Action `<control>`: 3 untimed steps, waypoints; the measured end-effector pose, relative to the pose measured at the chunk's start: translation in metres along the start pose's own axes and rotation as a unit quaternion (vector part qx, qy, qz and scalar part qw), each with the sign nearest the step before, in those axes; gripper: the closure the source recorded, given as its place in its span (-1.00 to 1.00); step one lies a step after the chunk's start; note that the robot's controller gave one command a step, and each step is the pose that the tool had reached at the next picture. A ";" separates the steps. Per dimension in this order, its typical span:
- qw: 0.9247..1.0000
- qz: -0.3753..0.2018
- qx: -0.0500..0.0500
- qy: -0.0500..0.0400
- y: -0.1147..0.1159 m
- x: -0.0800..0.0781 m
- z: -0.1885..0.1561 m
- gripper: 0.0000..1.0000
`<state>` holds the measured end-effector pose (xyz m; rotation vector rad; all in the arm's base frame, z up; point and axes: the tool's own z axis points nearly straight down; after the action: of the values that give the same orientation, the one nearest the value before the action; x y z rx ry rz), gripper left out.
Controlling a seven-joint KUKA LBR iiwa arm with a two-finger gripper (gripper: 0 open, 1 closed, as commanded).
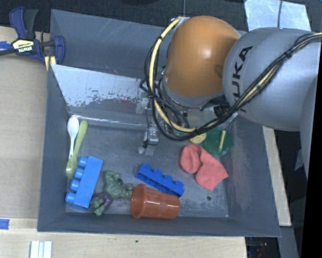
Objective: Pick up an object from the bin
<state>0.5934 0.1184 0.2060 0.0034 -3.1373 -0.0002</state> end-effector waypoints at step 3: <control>0.991 -0.134 -0.001 -0.009 -0.111 0.055 0.060 -1.00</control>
Offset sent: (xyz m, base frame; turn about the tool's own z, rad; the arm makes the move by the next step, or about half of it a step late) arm -0.0192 -0.1121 -0.1360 -0.1548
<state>0.5381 0.0076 0.1463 0.4269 -3.1255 -0.0040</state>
